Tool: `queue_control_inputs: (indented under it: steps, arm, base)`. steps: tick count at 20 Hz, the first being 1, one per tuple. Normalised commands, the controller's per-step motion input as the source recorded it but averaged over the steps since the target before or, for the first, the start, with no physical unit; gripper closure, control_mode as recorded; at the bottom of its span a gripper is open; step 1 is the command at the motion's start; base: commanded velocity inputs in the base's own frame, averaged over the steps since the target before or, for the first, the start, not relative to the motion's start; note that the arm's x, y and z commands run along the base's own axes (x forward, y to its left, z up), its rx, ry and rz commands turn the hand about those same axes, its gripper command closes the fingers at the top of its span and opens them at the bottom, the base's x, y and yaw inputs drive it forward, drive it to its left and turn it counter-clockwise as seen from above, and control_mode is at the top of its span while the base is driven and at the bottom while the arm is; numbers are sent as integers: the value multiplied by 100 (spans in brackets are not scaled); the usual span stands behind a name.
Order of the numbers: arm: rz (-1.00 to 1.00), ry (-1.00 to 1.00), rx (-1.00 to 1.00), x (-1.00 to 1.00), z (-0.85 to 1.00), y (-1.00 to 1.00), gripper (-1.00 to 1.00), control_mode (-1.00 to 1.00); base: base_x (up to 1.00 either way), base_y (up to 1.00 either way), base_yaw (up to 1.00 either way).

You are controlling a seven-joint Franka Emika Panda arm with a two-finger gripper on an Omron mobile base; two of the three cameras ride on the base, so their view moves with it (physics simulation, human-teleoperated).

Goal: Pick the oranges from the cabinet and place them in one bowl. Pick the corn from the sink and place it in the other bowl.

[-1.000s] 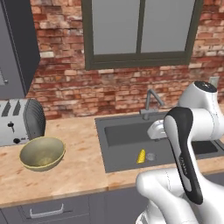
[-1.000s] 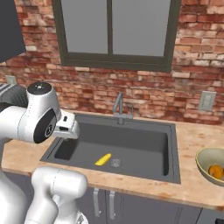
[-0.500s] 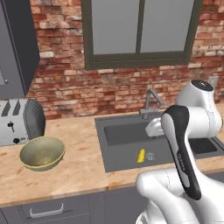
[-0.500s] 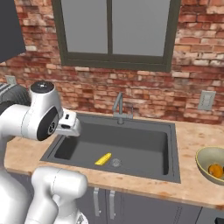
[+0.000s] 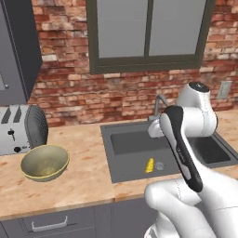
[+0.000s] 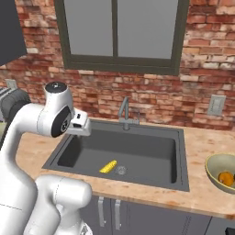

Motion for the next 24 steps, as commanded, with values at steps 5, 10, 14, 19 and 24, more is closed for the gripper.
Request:
queue_control_inputs:
  steps: [5,10,14,19,24]
  arm:
    - [-10,0,-3,15,-28,0,-100,-100]
    - [-18,1,-3,29,-18,-10,-100,-100]
    - [-23,3,-2,55,-31,-21,-100,-100]
    - [-16,0,-1,63,-36,-4,-100,-100]
    - [-2,0,0,63,-28,-21,-100,-100]
  base:
    - [0,0,0]
    - [0,0,0]
    - [0,0,0]
    - [0,0,0]
    - [0,0,0]
